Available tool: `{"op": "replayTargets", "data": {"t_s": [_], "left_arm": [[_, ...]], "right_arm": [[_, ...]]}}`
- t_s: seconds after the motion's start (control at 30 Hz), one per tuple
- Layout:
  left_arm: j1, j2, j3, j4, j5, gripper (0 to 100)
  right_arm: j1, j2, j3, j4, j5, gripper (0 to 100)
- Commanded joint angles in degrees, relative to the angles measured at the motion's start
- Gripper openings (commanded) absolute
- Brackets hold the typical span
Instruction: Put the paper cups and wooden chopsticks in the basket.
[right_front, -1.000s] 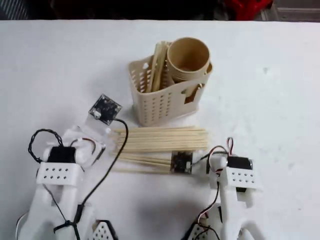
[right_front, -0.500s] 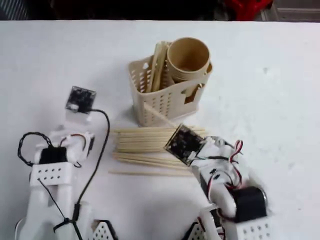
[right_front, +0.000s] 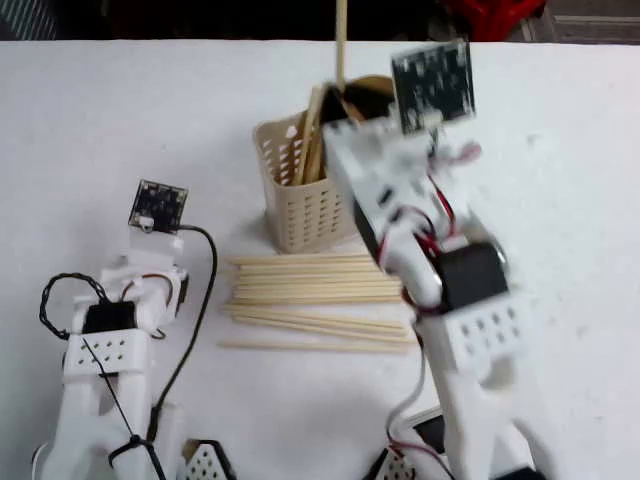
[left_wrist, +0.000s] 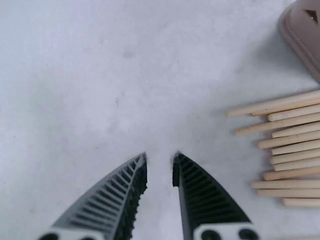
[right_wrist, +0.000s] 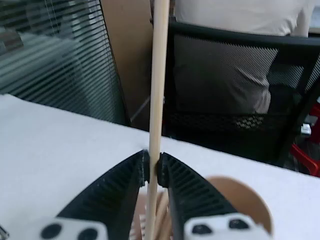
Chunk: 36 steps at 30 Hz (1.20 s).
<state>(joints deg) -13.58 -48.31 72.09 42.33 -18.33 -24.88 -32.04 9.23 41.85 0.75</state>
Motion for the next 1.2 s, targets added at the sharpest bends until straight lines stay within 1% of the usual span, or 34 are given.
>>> {"op": "replayTargets", "data": {"t_s": [0.0,0.2,0.33,0.47,0.53,0.6,0.7,0.93,1.0,1.03,1.1,1.13,1.17], "left_arm": [[-0.4,-1.6,-0.3,-1.4,0.8,11],[-0.4,-1.5,-0.2,-1.4,0.8,11],[-0.4,-1.5,-0.2,-1.4,0.8,11],[-0.4,-1.4,-0.2,-1.4,0.8,11],[-0.4,-1.3,-0.2,-1.4,0.8,11],[-0.3,-1.3,-0.2,-1.4,0.8,11],[-0.3,-1.3,-0.2,-1.4,0.8,11],[-0.3,-1.3,-0.2,-1.4,0.8,11],[-0.3,-1.3,-0.2,-1.4,0.8,11],[-0.3,-1.3,-0.1,-1.4,0.8,11],[-0.3,-1.4,0.2,-1.4,0.8,11],[-0.3,-1.6,0.4,-1.4,0.8,10],[-0.3,-1.6,0.4,-1.4,0.8,10]], "right_arm": [[-2.5,5.4,-4.0,-6.6,-0.7,1.7],[-3.6,10.7,-3.0,-9.5,-0.9,1.8],[-3.3,10.1,3.6,-16.7,-0.4,1.7],[-3.2,8.1,9.2,-19.6,-0.4,1.7],[-3.2,7.9,9.6,-19.0,0.1,2.6],[-3.2,7.6,9.8,-18.4,1.2,7.7],[-3.2,7.5,9.6,-15.2,-0.3,17.2],[-3.1,4.9,9.8,-9.6,-0.4,18.0],[-3.1,2.1,9.6,-5.4,-0.4,15.5],[-3.1,0.1,9.6,-2.4,-0.4,12.1],[-3.0,-4.2,9.9,4.0,-0.4,1.9],[-2.3,-6.3,10.0,7.9,-0.4,0.9],[-1.4,-8.2,10.0,12.2,-0.4,3.3]]}}
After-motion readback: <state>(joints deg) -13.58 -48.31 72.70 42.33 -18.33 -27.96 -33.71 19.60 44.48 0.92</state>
